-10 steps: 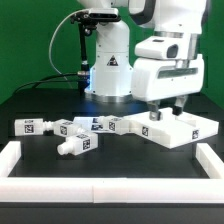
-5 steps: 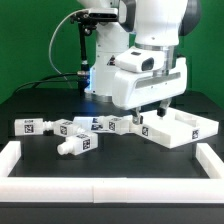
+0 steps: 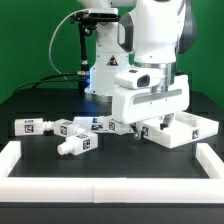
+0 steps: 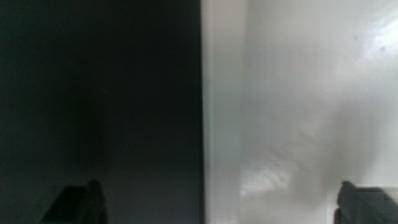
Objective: Assemble one leg
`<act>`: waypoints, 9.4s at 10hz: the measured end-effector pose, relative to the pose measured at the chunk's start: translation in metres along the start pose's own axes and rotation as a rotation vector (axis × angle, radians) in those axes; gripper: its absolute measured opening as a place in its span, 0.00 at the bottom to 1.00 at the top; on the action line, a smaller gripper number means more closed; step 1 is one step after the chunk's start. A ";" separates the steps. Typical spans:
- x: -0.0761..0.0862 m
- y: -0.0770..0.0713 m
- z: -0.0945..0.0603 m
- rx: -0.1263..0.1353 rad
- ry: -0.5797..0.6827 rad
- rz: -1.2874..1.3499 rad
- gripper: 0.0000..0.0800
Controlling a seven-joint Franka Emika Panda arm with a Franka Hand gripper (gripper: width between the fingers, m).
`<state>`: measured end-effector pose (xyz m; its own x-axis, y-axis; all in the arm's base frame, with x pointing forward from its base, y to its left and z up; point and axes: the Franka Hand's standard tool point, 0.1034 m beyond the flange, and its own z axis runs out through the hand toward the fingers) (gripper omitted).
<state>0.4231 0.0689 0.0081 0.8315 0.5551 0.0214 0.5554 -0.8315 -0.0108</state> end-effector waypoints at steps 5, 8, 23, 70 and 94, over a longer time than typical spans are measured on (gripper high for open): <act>0.000 0.000 0.000 0.000 0.000 -0.001 0.30; 0.000 -0.010 -0.032 0.015 -0.072 0.148 0.07; -0.035 0.123 -0.089 0.043 -0.080 0.524 0.07; 0.098 0.146 -0.061 0.028 -0.106 0.632 0.81; -0.028 0.027 -0.056 -0.035 -0.385 0.222 0.81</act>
Offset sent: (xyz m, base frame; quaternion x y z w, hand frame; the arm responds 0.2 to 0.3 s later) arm 0.0000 0.0000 0.0000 0.0000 0.0000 0.0000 1.0000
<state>0.4141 0.0292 0.0627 0.8781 0.3249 -0.3512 0.3676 -0.9280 0.0607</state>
